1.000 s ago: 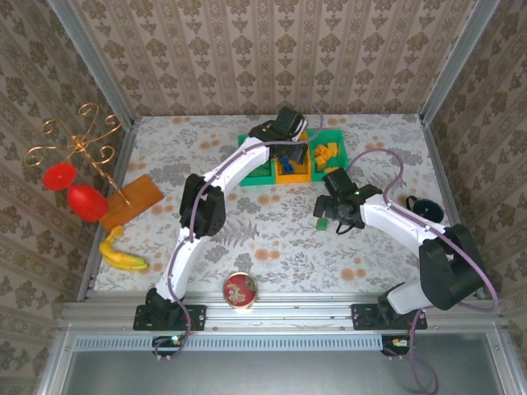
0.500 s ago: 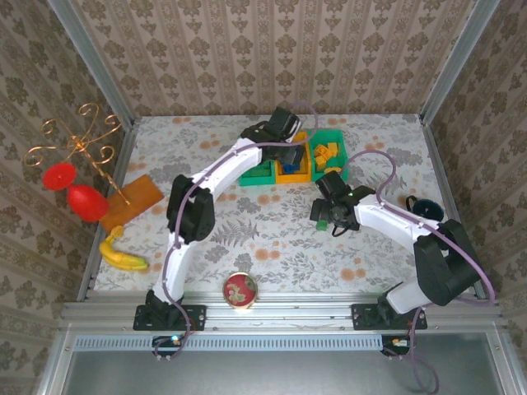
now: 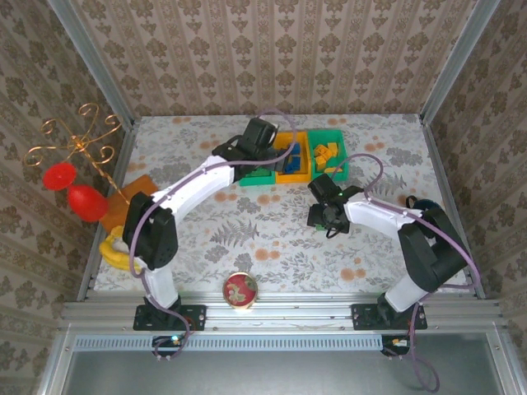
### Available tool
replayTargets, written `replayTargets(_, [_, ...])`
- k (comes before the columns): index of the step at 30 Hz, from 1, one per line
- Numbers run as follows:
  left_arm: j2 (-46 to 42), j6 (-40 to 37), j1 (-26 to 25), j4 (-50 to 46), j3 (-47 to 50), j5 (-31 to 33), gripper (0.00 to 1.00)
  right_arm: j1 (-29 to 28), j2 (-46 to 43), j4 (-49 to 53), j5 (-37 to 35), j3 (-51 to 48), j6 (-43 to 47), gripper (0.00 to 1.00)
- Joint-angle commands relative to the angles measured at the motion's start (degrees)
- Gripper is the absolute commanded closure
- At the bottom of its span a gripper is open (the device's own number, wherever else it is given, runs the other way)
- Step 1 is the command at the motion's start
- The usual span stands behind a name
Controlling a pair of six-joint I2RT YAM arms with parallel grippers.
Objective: Sort the legos into containers by color
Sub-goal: Pick up the lego from the center of the table.
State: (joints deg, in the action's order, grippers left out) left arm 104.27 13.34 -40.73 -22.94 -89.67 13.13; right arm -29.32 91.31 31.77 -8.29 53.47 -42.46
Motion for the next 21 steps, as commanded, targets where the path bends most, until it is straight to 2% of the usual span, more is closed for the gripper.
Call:
replayTargets(1, [-4.69, 2.55, 0.44, 4.73, 5.78, 3.85, 0.00, -0.55, 1.62, -0.07, 0.99, 2.05, -0.95, 0.26])
replayTargets(12, [-15.46, 6.00, 0.69, 11.10, 22.20, 7.61, 0.00, -1.00, 5.36, 0.28, 1.26, 3.82, -0.26, 0.30])
replayTargets(21, [-22.15, 9.15, 1.31, 14.18, 31.43, 10.23, 0.00, -1.18, 7.91, 1.12, 1.52, 5.13, 0.67, 0.33])
